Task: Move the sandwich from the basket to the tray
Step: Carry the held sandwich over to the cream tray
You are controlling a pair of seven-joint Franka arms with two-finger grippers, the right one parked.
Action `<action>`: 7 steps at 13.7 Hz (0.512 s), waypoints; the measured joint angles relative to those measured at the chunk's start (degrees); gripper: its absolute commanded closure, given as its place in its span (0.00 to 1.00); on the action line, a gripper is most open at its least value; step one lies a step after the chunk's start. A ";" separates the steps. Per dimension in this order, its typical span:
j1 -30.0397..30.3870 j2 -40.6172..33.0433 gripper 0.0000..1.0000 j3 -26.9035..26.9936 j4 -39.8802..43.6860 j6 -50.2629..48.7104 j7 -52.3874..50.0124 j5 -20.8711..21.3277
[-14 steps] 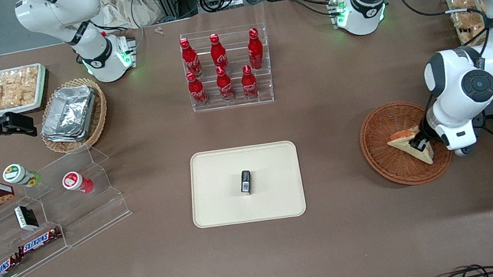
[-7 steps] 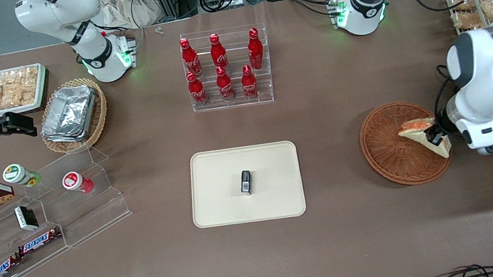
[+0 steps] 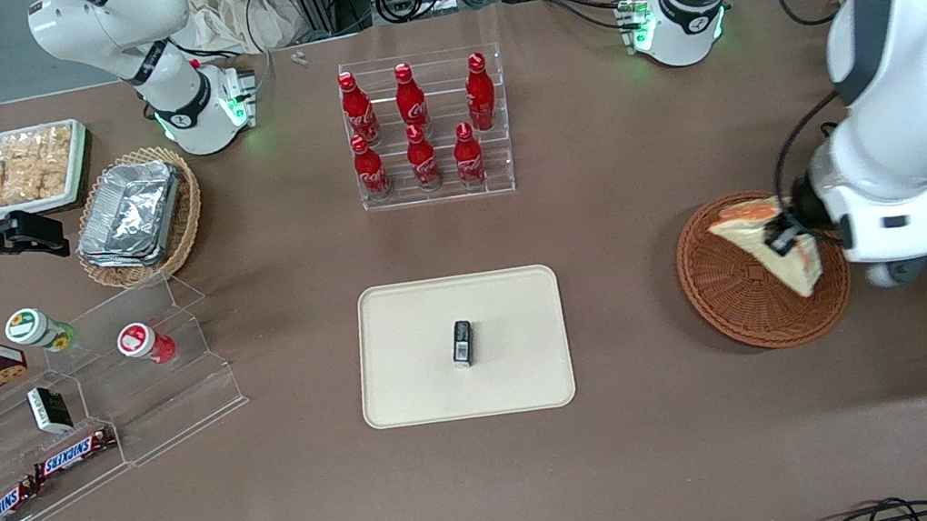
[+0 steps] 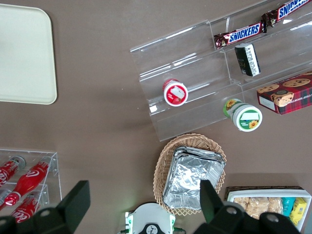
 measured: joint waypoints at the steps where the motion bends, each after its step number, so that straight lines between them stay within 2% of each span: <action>1: -0.71 1.80 1.00 -2.36 1.39 0.01 0.72 1.29; 3: -4.87 6.36 1.00 -4.60 4.19 0.71 2.79 3.47; 5: -10.78 12.63 1.00 -4.63 8.00 3.71 3.07 6.76; 7: -14.74 19.29 1.00 -4.56 10.98 8.61 3.08 8.32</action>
